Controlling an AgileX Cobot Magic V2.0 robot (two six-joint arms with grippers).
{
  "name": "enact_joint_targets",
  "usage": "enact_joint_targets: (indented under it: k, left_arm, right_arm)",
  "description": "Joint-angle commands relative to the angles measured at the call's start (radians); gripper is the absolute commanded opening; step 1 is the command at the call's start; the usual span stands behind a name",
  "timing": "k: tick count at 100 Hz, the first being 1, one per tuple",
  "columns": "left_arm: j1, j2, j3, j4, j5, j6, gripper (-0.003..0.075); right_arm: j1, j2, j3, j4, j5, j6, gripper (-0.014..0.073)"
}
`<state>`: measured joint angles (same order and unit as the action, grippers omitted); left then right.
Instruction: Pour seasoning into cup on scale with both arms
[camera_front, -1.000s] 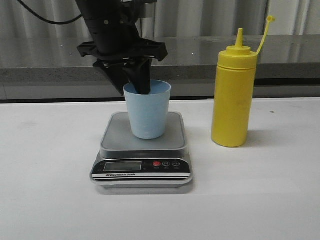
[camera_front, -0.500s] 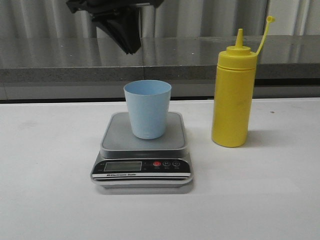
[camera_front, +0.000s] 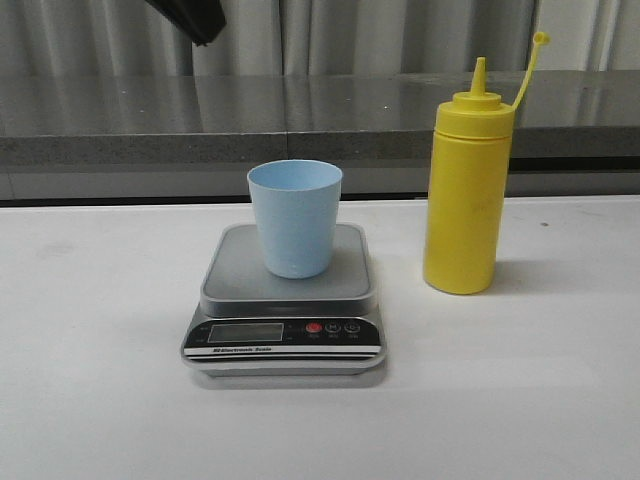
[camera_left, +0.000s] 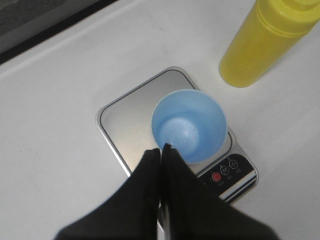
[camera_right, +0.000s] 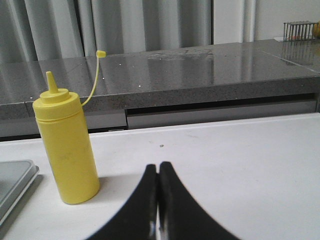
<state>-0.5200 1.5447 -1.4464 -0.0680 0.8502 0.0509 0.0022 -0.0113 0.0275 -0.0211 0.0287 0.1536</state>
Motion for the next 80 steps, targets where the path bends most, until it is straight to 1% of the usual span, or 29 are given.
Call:
enact_joint_targets:
  k: [1, 10, 32, 49, 64, 80]
  left_arm:
    - [0.001, -0.115, 0.055, -0.025, -0.102, -0.003, -0.0020]
    - [0.001, -0.197, 0.149, -0.046, -0.159, -0.003, -0.0020]
    - [0.001, -0.398, 0.383, -0.074, -0.346, -0.013, -0.0020]
    - [0.003, -0.528, 0.551, -0.074, -0.410, -0.013, -0.0020]
    - [0.010, -0.658, 0.713, -0.081, -0.532, -0.105, -0.0020]
    - [0.012, -0.797, 0.859, -0.035, -0.557, -0.108, -0.0020]
  right_arm:
    - [-0.006, -0.021, -0.017, -0.009, -0.086, -0.008, -0.0058]
    - [-0.006, -0.021, -0.017, -0.009, -0.086, -0.008, -0.0058]
    - [-0.006, -0.021, -0.017, -0.009, -0.086, -0.008, -0.0058]
    - [-0.006, -0.021, -0.017, -0.009, -0.086, -0.008, -0.0058]
    - [-0.006, -0.021, -0.017, -0.009, -0.086, -0.008, -0.0058]
    - [-0.006, -0.021, -0.017, -0.009, -0.086, -0.008, -0.0058]
